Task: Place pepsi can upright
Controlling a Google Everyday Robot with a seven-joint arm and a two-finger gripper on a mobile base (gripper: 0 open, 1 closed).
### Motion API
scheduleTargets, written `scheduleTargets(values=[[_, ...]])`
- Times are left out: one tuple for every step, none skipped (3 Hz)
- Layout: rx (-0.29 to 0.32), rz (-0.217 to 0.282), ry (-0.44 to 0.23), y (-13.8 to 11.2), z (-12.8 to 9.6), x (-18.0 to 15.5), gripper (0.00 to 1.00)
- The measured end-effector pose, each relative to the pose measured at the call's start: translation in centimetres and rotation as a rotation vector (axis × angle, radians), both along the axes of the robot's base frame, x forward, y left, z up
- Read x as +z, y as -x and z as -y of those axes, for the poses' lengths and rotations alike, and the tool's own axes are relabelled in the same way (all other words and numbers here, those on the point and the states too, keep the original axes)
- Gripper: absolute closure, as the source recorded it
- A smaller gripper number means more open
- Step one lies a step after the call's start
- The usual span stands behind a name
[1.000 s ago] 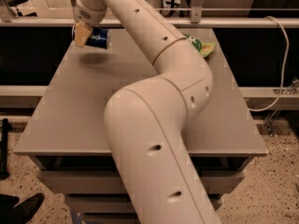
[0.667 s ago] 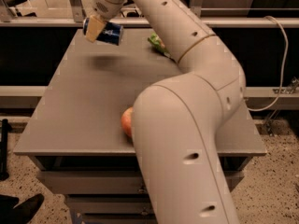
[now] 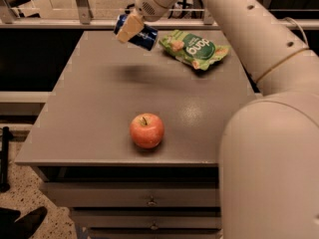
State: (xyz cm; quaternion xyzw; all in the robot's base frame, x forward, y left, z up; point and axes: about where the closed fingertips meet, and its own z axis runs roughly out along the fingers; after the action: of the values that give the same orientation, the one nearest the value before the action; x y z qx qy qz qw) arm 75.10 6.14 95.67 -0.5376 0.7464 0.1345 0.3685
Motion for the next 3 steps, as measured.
scheduleTargets(values=[[0.009,-0.003,-0.102,1.8,3.1,-0.5,1.0],[0.019,-0.012,-0.239,3.2,4.8,-1.5,1.0],[0.04,0.003,-0.368,4.0,4.9,-1.7,1.0]])
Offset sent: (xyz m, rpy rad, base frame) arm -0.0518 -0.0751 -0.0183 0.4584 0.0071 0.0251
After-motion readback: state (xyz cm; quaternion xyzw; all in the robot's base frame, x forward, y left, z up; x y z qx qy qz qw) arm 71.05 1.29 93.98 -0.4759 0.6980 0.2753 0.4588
